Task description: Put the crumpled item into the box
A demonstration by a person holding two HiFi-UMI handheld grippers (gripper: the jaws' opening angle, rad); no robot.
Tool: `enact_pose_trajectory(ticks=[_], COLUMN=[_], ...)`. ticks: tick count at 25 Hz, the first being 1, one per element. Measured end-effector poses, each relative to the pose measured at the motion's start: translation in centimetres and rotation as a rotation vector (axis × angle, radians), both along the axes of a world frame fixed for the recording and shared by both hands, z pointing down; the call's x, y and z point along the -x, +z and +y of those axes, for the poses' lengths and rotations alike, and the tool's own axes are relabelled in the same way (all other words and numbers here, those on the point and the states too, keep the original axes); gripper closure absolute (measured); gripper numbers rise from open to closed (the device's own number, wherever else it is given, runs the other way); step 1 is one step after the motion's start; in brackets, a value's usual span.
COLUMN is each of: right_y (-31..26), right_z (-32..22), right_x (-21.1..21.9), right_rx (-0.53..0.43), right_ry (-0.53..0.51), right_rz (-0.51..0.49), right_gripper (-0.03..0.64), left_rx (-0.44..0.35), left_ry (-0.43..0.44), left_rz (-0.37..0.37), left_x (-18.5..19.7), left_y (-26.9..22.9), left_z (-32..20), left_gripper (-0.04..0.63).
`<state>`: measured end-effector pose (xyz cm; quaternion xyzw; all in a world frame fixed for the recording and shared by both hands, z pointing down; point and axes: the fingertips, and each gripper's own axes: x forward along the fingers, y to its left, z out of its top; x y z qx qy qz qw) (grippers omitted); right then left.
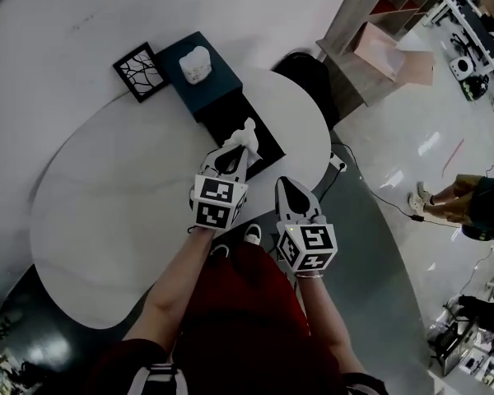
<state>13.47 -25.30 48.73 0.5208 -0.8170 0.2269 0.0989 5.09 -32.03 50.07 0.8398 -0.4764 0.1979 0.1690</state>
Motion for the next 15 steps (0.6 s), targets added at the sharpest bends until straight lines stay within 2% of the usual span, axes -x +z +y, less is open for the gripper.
enact_pose_trajectory(ticks=[8, 15], right_y=[1.1, 1.9], right_z=[-1.4, -2.0], right_x=[-1.2, -1.5], right_rx=[0.027, 0.054], right_ry=[-0.019, -0.027], right_rz=[-0.007, -0.01], right_gripper=[0.601, 0.601], left_rx=[0.039, 0.06], left_ry=[-0.009, 0.014], left_rz=[-0.044, -0.115], left_x=[-0.8, -1.4], left_y=[1.8, 2.6], left_z=[-1.5, -2.1], left_gripper=[0.571, 0.571])
